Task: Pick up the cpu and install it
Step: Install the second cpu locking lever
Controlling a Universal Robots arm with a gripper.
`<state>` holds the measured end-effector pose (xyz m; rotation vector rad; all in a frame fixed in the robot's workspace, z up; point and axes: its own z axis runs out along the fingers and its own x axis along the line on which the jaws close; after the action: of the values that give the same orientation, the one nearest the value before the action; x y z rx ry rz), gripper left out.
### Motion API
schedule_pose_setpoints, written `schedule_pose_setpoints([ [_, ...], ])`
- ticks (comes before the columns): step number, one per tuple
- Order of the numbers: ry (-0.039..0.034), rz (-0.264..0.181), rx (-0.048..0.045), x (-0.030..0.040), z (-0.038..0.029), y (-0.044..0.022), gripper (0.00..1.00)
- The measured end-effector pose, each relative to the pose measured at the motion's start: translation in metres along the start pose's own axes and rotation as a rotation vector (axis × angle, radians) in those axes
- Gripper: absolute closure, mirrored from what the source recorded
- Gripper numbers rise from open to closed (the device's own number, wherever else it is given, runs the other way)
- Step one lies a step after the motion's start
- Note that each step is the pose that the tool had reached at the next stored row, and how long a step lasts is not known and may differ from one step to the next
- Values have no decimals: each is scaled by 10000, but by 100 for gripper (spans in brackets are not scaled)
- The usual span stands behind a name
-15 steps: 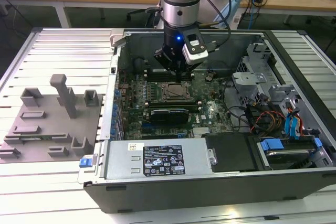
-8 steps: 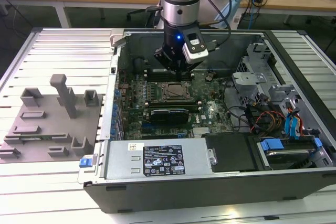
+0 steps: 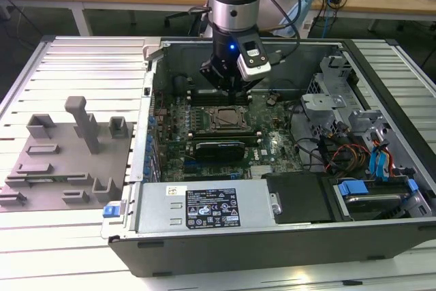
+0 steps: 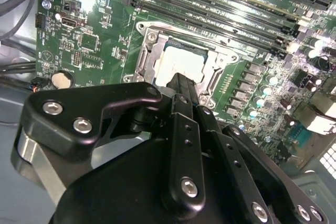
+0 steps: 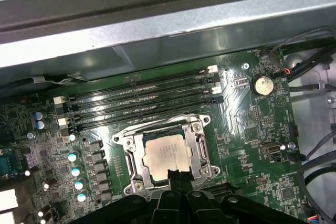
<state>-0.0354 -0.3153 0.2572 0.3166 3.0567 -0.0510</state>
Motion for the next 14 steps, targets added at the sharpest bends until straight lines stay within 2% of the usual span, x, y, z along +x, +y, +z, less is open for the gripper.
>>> schedule_pose_setpoints([
  [6,-1,0,0,-5,-62,-1,89],
  [9,0,-3,0,-7,-63,-7,89],
  [14,0,0,0,-21,-60,-81,89],
])
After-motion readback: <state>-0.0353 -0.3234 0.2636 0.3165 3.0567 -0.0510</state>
